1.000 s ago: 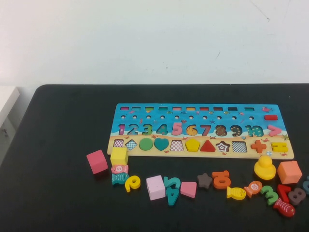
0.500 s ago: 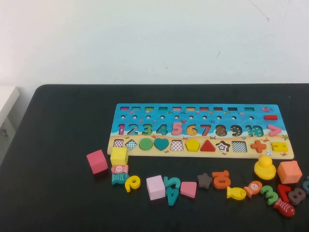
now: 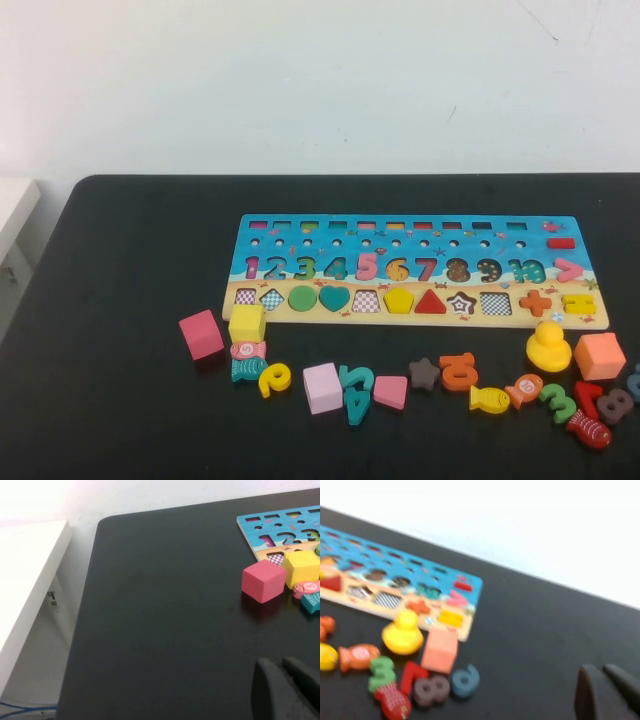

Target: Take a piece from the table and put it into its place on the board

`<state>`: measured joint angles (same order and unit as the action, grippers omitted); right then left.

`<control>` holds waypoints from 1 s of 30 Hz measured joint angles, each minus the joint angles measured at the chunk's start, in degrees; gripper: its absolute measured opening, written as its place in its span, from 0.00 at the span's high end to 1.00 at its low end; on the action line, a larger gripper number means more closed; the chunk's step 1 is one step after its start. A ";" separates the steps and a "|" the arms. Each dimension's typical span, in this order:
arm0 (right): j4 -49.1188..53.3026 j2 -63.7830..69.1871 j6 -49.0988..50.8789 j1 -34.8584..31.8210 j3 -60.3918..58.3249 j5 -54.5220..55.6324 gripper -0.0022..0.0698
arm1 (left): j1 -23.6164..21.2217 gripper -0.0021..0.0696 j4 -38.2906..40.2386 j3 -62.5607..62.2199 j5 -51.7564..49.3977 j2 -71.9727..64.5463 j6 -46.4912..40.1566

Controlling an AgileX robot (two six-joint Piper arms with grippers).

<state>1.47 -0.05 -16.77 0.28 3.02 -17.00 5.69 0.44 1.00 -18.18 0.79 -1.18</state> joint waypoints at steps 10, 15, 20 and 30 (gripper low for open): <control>0.00 -0.59 0.00 -2.60 -4.45 0.21 0.94 | 0.00 0.97 0.00 0.00 0.00 0.00 0.09; 0.00 -0.59 5.33 -2.60 -4.45 -1.45 0.94 | 0.00 0.97 0.00 0.00 0.00 0.00 0.09; 0.00 -0.59 7.35 -2.60 -4.45 -2.32 0.94 | 0.00 0.97 0.00 0.00 0.00 0.00 0.09; 1.26 -0.59 14.48 -3.47 -4.45 -2.80 0.94 | 0.00 0.97 0.00 0.00 0.00 0.00 0.14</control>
<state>2.73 -0.63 -2.28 -3.19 -1.43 -19.80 5.69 0.44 1.00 -18.18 0.79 -1.04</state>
